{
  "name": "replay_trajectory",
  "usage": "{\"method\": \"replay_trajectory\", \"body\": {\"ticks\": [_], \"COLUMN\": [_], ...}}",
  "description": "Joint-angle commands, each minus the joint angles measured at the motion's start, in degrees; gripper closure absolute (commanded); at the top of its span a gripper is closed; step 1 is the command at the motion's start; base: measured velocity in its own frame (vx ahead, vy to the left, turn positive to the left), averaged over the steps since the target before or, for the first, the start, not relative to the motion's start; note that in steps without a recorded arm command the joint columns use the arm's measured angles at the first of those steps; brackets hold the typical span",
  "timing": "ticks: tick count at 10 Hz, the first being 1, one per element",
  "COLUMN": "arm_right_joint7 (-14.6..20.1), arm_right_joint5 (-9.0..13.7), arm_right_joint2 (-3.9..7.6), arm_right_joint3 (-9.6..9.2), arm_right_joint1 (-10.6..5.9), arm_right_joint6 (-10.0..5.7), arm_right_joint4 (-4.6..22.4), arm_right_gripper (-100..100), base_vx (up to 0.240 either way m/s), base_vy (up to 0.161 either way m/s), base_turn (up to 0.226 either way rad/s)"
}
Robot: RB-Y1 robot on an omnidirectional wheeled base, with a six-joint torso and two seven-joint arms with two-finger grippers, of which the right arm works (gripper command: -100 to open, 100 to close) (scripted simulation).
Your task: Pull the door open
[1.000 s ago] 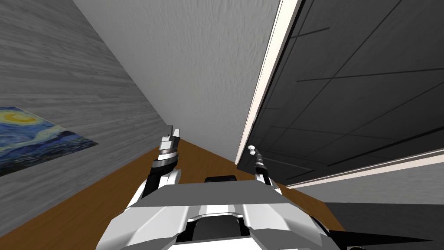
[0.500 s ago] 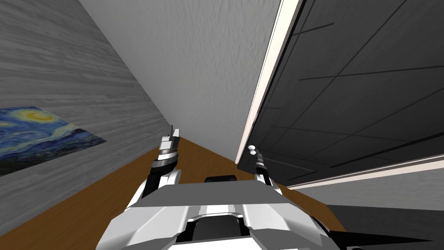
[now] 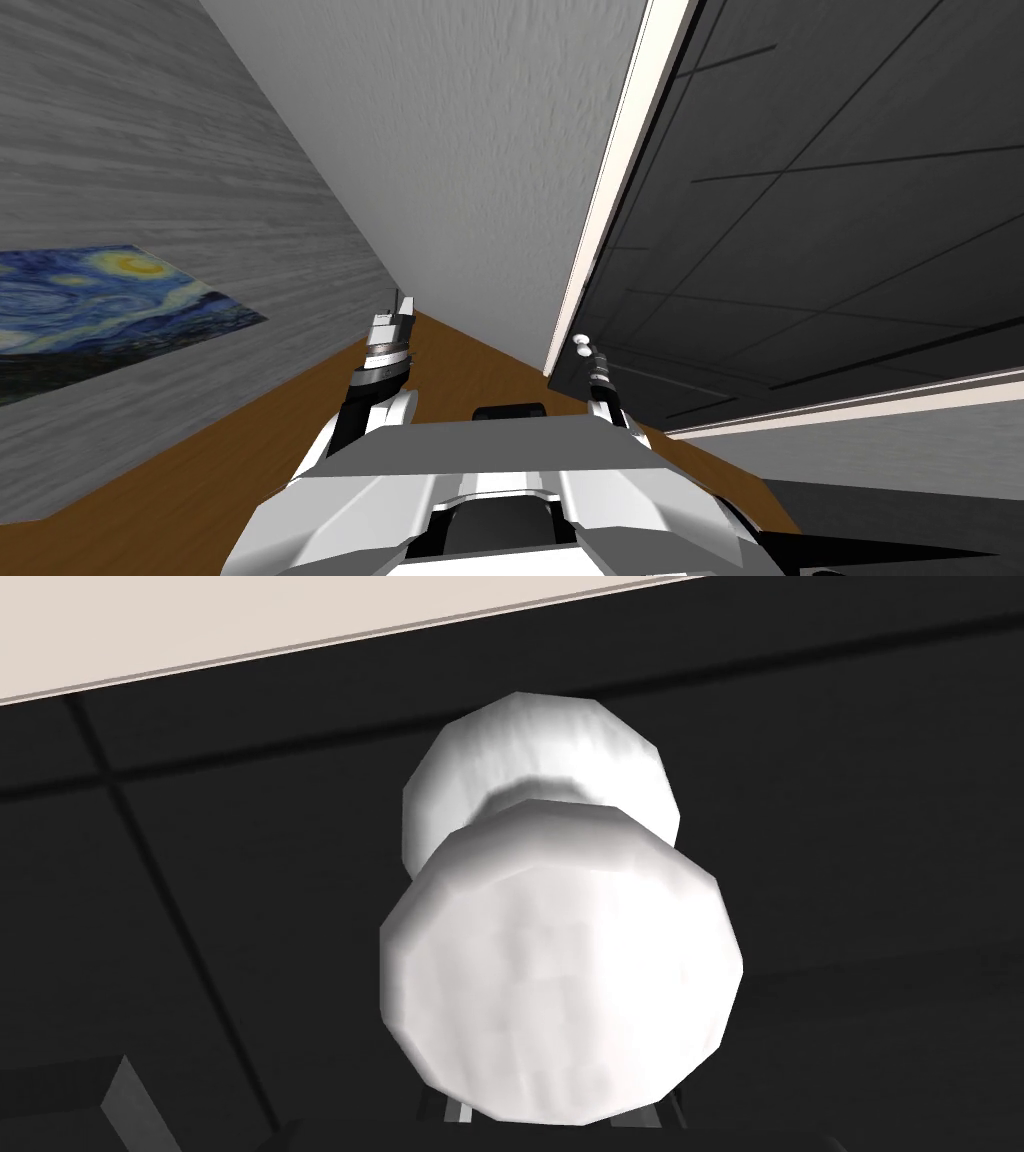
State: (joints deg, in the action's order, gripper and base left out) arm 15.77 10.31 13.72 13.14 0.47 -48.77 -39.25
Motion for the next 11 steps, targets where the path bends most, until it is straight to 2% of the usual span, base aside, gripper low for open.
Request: {"method": "replay_trajectory", "body": {"ticks": [1, 2, 5, 6, 7, 8, 11], "arm_right_joint7": [2.5, 4.1, 4.9, 7.3, 7.3, 9.5, 9.7], "arm_right_joint5": [0.9, 2.1, 2.1, 3.3, 3.3, 4.4, 4.4], "arm_right_joint2": [-0.6, -0.42, -0.42, -0.25, -0.25, -0.08, -0.08], "arm_right_joint3": [-1.24, -1.78, -1.78, -2.31, -2.31, -2.84, -2.84], "arm_right_joint1": [-1.11, -1.19, -1.19, -1.28, -1.28, -1.36, -1.36], "arm_right_joint6": [-0.82, -0.8, -0.8, -0.78, -0.78, -0.76, -0.76], "arm_right_joint4": [0.0, 0.1, 0.5, 0.3, 0.3, 0.4, 1.8], "arm_right_gripper": [100, 100, 100, 100, 100, 100, 100], "base_vx": [-0.026, -0.052, -0.02, -0.014, -0.026, -0.046, -0.016], "base_vy": [-0.013, -0.019, -0.001, -0.008, -0.014, -0.004, 0.0], "base_turn": [0.064, 0.115, 0.002, 0.058, 0.031, 0.061, 0.02]}}
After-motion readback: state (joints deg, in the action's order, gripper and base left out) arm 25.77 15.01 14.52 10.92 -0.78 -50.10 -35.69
